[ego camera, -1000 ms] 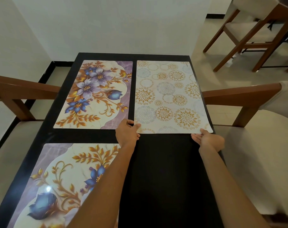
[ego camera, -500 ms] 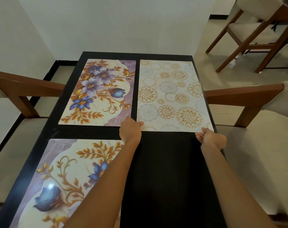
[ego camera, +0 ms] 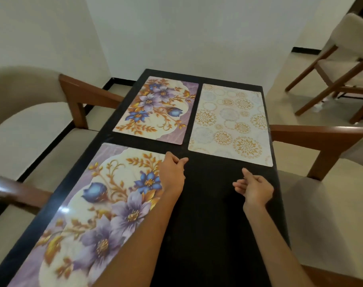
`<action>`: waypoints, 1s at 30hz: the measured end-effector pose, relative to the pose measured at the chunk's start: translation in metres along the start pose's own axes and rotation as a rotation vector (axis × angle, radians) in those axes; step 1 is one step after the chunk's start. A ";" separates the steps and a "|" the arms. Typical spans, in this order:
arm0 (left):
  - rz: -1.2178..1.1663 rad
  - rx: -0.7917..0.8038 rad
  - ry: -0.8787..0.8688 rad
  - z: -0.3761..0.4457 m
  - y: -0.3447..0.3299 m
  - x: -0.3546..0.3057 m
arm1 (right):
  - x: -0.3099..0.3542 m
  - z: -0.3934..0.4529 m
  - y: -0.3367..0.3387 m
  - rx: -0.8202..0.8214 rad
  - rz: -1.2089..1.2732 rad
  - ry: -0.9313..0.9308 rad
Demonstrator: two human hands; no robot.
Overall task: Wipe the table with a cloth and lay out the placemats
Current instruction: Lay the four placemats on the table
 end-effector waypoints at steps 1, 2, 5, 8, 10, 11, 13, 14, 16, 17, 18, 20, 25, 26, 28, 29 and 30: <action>-0.024 -0.014 0.011 -0.010 0.010 0.005 | -0.003 -0.015 0.001 0.044 -0.022 0.009; -0.045 -0.030 0.013 -0.019 0.020 0.011 | -0.005 -0.029 0.002 0.084 -0.041 0.019; -0.058 -0.093 -0.012 -0.047 0.052 0.028 | -0.014 -0.070 0.004 0.201 -0.090 0.047; -0.130 -0.161 -0.026 -0.073 0.086 0.050 | -0.029 -0.109 0.004 0.291 -0.143 0.066; -0.071 -0.209 -0.027 -0.089 0.113 0.067 | -0.044 -0.136 0.003 0.339 -0.177 0.065; -0.079 -0.217 -0.020 -0.098 0.126 0.078 | -0.053 -0.150 0.003 0.361 -0.189 0.064; -0.095 -0.249 -0.031 -0.113 0.151 0.098 | -0.069 -0.175 0.004 0.403 -0.205 0.061; -0.082 -0.278 -0.032 -0.120 0.165 0.114 | -0.079 -0.190 0.006 0.428 -0.210 0.058; -0.099 -0.303 -0.013 -0.141 0.194 0.144 | -0.099 -0.222 0.012 0.480 -0.206 0.055; -0.108 -0.314 -0.002 -0.154 0.209 0.159 | -0.109 -0.240 0.017 0.506 -0.205 0.056; -0.125 -0.325 -0.005 -0.167 0.223 0.170 | -0.118 -0.255 0.021 0.533 -0.199 0.064; -0.173 -0.351 -0.006 -0.204 0.261 0.199 | -0.140 -0.296 0.034 0.595 -0.200 0.081; -0.174 -0.408 0.000 -0.309 0.356 0.281 | -0.203 -0.412 0.079 0.741 -0.174 0.069; -0.135 -0.430 0.022 -0.329 0.375 0.304 | -0.218 -0.436 0.088 0.766 -0.174 0.061; -0.068 -0.480 0.080 -0.365 0.410 0.349 | -0.252 -0.473 0.104 0.810 -0.177 0.030; -0.055 -0.504 0.118 -0.384 0.428 0.376 | -0.274 -0.492 0.111 0.840 -0.195 0.007; -0.065 -0.517 0.157 -0.400 0.442 0.401 | -0.295 -0.510 0.119 0.871 -0.227 -0.014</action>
Point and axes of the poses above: each hand's wrist, its own z-axis towards the middle knuckle, its own y-axis out of the back of the hand, x = y × z, the point moved 5 cm from there along z, towards the middle knuckle, and after that the axes turned 6 degrees about z, right-handed, at the moved point
